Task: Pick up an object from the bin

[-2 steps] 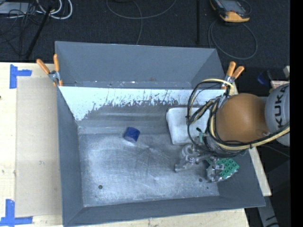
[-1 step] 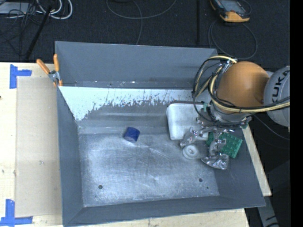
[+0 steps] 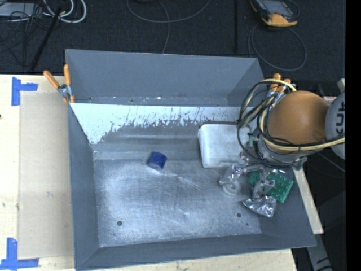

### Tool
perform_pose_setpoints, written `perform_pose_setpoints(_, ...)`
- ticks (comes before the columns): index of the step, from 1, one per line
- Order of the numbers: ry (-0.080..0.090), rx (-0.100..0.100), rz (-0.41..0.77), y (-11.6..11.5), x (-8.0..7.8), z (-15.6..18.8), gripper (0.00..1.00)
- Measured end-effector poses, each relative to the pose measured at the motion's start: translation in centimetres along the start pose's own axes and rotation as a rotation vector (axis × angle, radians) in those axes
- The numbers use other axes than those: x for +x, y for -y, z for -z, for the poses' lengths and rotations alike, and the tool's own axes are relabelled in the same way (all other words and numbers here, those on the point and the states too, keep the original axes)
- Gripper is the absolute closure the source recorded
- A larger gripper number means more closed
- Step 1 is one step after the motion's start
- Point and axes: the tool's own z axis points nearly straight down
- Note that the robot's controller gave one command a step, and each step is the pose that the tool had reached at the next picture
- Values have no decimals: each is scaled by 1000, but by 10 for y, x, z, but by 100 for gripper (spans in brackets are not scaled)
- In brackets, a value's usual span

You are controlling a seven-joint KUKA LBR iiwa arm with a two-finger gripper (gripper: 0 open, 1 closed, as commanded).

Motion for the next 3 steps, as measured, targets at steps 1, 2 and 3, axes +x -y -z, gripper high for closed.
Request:
perform_pose_setpoints(1,11,-6,-80,7,5,-2,0)
perform_pose_setpoints(2,-2,-2,-86,9,14,-1,100)
perform_pose_setpoints(3,3,-21,295,25,-2,-3,100)
